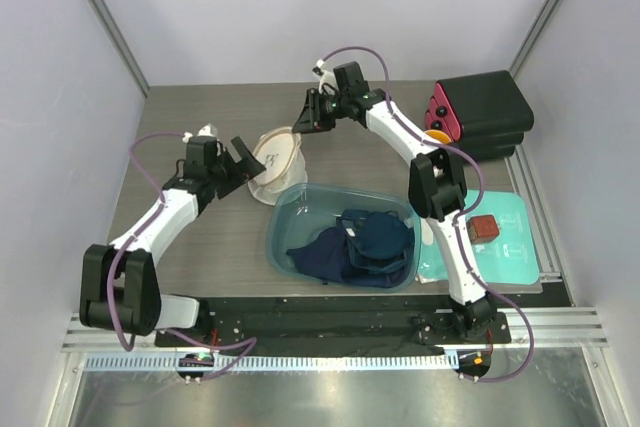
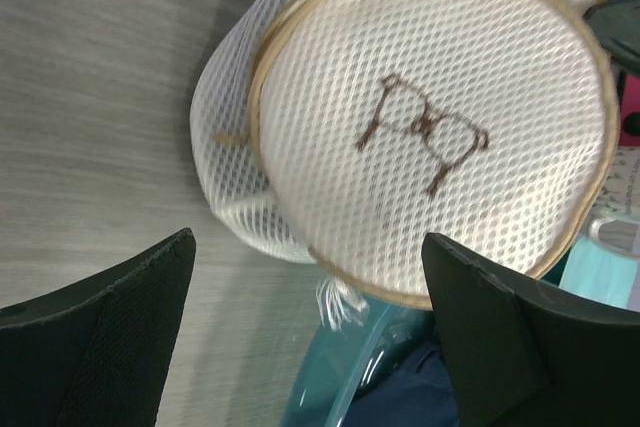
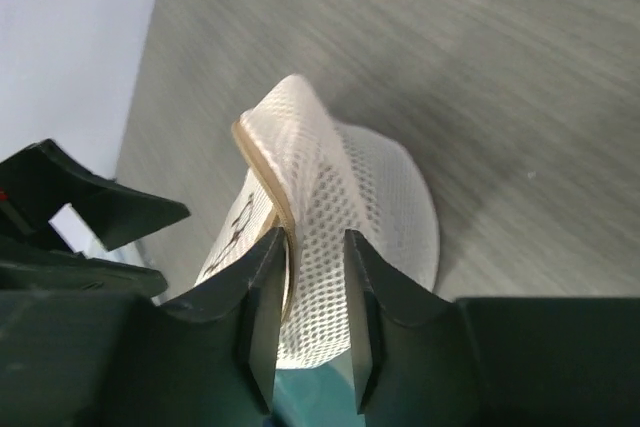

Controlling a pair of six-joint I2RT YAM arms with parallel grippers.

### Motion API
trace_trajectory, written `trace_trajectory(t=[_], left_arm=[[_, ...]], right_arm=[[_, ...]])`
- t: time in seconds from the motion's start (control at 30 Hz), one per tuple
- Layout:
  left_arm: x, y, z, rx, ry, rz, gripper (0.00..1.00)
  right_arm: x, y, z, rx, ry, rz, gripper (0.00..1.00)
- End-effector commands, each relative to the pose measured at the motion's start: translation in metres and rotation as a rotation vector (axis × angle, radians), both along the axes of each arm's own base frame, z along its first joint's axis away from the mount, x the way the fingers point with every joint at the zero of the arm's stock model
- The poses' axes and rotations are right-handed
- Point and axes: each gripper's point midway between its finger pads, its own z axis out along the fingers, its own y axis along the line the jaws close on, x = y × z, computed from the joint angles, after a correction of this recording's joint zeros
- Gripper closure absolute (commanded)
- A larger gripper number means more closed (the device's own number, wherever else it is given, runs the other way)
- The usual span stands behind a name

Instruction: Place the bra in the laundry bag and zip it closed

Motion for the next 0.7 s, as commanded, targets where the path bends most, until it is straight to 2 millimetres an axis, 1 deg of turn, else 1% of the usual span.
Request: trace_trajectory(t=[0.0, 0.03, 0.07, 0.1, 0.13, 0.17, 0.2, 0.23, 0.27, 0.3, 0.33, 0.37, 0.4, 0.43, 0.47, 0.5, 0.53, 0.57, 0.6, 0.63, 0.67], left_arm=[[0.046, -0.010, 0.041, -0.066, -0.178, -0.020, 0.05], [0.054, -0.013, 0.045, -0.054, -0.209, -0.050, 0.05], [0.059, -0.013, 0.043, -0.055, -0.206, -0.070, 0.05], [0.069, -0.021, 0.036, -0.073, -0.182, -0.123, 0.05], [0.072, -0.024, 0.032, -0.075, -0.161, -0.150, 0.05], [0.078, -0.023, 0.026, -0.079, -0.150, -0.169, 0.08], [0.081, -0.031, 0.032, -0.118, -0.154, -0.222, 0.10], [0.084, -0.031, 0.018, -0.129, -0.120, -0.226, 0.12], [0.087, -0.026, 0.014, -0.128, -0.112, -0.209, 0.13], [0.091, -0.018, 0.010, -0.102, -0.109, -0.172, 0.14], [0.094, -0.012, 0.005, -0.082, -0.103, -0.151, 0.14], [0.091, -0.009, -0.003, -0.067, -0.070, -0.142, 0.14], [0.093, -0.007, -0.002, -0.046, -0.077, -0.149, 0.14], [0.094, -0.004, -0.008, -0.028, -0.062, -0.140, 0.14], [0.095, -0.002, -0.009, -0.021, -0.061, -0.135, 0.14], [0.097, -0.001, -0.010, -0.016, -0.062, -0.134, 0.14], [0.099, -0.001, -0.012, -0.011, -0.059, -0.129, 0.14], [0.099, -0.003, -0.017, -0.018, -0.052, -0.140, 0.14], [0.103, -0.006, -0.014, -0.032, -0.076, -0.153, 0.14], [0.103, -0.009, -0.016, -0.048, -0.070, -0.161, 0.15], [0.101, -0.015, -0.017, -0.075, -0.061, -0.184, 0.20]], right_arm=[[0.030, -0.008, 0.035, -0.017, -0.093, -0.150, 0.57], [0.032, -0.012, 0.043, -0.024, -0.109, -0.175, 0.54], [0.034, -0.014, 0.047, -0.030, -0.120, -0.192, 0.51], [0.037, -0.021, 0.045, -0.067, -0.116, -0.234, 0.39], [0.038, -0.025, 0.052, -0.079, -0.128, -0.247, 0.36], [0.034, -0.032, 0.054, -0.110, -0.115, -0.258, 0.33], [0.036, -0.039, 0.057, -0.142, -0.128, -0.286, 0.29], [0.035, -0.045, 0.059, -0.163, -0.141, -0.287, 0.28], [0.028, -0.051, 0.071, -0.173, -0.149, -0.293, 0.28], [0.025, -0.055, 0.075, -0.186, -0.158, -0.299, 0.27], [0.019, -0.062, 0.067, -0.221, -0.153, -0.299, 0.27], [0.010, -0.068, 0.087, -0.210, -0.180, -0.304, 0.27], [0.005, -0.072, 0.088, -0.216, -0.183, -0.304, 0.27], [-0.008, -0.074, 0.075, -0.231, -0.149, -0.282, 0.27], [-0.014, -0.070, 0.078, -0.211, -0.160, -0.269, 0.27], [-0.025, -0.071, 0.093, -0.177, -0.177, -0.259, 0.28], [-0.039, -0.070, 0.074, -0.190, -0.136, -0.239, 0.29], [-0.044, -0.065, 0.077, -0.167, -0.141, -0.228, 0.30], [-0.050, -0.064, 0.077, -0.160, -0.142, -0.219, 0.34], [-0.061, -0.064, 0.074, -0.163, -0.133, -0.210, 0.35], [-0.070, -0.053, 0.078, -0.137, -0.140, -0.187, 0.37]])
